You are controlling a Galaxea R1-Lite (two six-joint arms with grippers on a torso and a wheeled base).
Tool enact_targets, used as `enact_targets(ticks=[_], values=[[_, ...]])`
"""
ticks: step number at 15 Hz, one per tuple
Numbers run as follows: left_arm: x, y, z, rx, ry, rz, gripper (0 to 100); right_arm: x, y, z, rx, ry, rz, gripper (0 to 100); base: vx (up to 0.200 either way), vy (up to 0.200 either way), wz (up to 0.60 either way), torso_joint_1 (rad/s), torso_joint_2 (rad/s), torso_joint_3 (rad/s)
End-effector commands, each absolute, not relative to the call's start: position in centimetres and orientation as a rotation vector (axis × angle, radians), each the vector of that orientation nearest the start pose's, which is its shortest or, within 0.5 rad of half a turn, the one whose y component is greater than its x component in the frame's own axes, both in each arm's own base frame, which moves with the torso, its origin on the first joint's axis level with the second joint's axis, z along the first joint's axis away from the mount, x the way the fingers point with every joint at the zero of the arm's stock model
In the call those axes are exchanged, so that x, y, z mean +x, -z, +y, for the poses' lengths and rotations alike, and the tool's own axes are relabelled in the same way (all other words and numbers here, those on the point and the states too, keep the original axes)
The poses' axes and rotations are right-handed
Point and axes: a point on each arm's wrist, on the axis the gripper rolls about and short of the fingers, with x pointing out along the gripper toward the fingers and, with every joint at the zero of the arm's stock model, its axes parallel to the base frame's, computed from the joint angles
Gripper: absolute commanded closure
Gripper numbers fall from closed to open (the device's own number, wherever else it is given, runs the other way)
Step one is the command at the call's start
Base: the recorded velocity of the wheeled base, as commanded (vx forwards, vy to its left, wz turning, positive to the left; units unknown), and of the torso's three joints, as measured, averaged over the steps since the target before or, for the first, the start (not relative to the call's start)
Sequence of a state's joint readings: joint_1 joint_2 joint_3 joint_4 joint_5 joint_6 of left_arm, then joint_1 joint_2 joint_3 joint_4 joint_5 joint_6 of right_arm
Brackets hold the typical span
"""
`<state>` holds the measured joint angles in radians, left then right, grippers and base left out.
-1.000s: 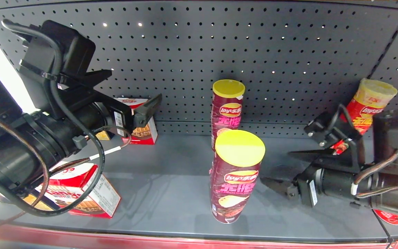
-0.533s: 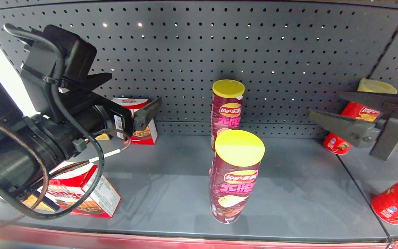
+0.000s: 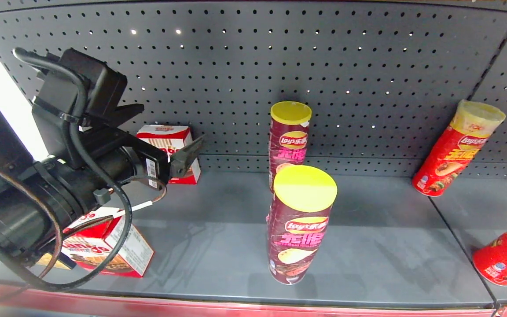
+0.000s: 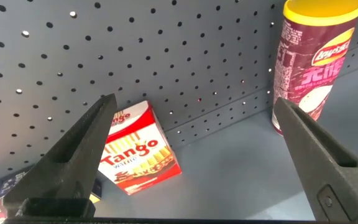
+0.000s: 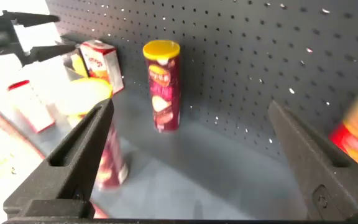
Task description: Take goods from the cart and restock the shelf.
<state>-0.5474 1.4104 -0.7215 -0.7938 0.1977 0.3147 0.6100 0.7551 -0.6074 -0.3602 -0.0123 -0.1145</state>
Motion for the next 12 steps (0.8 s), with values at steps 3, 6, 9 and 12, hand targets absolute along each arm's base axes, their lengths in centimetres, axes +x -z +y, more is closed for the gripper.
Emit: enact_targets(ticks=[3,6,9,12], values=[[20.3,-25.5,-11.9,0.272,0.331,-0.158,0,-0.9,-21.2,-0.6,-0.053,-0.581,-0.215,0,0.000,0.000,0.00,0.000,0.00,0.000],[20.3,-25.6,-11.9,0.271,0.332,-0.161,0,-1.8,-16.4,-1.3,-0.087,-0.581,-0.119,0,0.000,0.000,0.00,0.000,0.00,0.000],[20.3,-25.6,-11.8,0.268,0.330,-0.165,0,-1.8,-10.7,-1.2,-0.153,-0.556,0.000,0,0.000,0.000,0.00,0.000,0.00,0.000],[20.2,-25.7,-11.8,0.267,0.328,-0.167,0,-1.6,-8.7,-0.9,-0.167,-0.436,0.073,0,0.000,0.000,0.00,0.000,0.00,0.000]])
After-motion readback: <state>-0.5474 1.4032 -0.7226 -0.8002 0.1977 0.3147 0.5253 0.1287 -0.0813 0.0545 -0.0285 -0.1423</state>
